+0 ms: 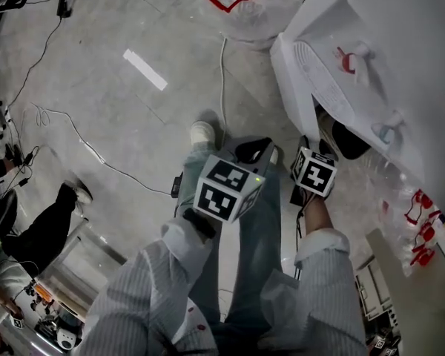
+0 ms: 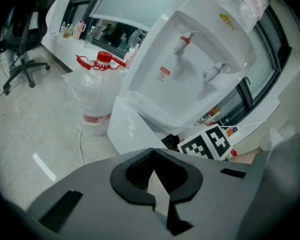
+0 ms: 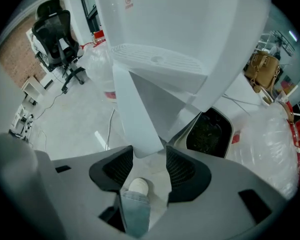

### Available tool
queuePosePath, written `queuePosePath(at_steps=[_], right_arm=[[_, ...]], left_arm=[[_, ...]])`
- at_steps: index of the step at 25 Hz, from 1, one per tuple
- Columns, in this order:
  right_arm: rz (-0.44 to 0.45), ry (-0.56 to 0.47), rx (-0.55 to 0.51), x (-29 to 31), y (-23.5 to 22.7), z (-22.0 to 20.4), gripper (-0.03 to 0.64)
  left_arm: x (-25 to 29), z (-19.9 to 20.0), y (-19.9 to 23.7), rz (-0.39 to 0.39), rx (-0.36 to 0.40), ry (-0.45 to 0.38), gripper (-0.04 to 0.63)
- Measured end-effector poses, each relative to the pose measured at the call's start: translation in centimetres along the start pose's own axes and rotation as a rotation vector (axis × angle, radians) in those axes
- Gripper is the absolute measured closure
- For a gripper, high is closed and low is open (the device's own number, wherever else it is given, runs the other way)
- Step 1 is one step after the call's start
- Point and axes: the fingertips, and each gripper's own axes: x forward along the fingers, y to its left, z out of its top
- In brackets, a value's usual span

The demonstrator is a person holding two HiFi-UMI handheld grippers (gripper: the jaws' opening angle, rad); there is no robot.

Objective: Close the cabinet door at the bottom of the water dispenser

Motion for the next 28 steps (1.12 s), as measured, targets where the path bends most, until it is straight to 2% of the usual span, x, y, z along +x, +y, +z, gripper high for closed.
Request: queuePosePath(at_steps=[6,10,14,21,28], right_arm=[[-0.07,0.035,0.104,0.4,-2.1,-0.2,0.413],[-0.063,0.034,0.186,0.8,-3.0,0.2,0.424],[-0.052,0.005,0.161,1.0,-3.4,0.9,0.502],[-0.095,-0.029,0.184,1.2,-5.3,2.0,0.517],[-0.089,-0.032,0.16,1.4,-5.7,2.2,0.518]], left_arm=[[0.2,-0.1,0.2,-0.034,0.018,0.028,0.585],[0.6,0.6,1.4,-0.038,0.017,0.04,0.586],[1.0,1.5,2.4,-0.039,0.021,0.041,0.584],[0.8,2.0,3.5,-0.022,0.007,0.028,0.586],[1.2,1.0,3.3,-0.01,-0.019,0.03,0.585]])
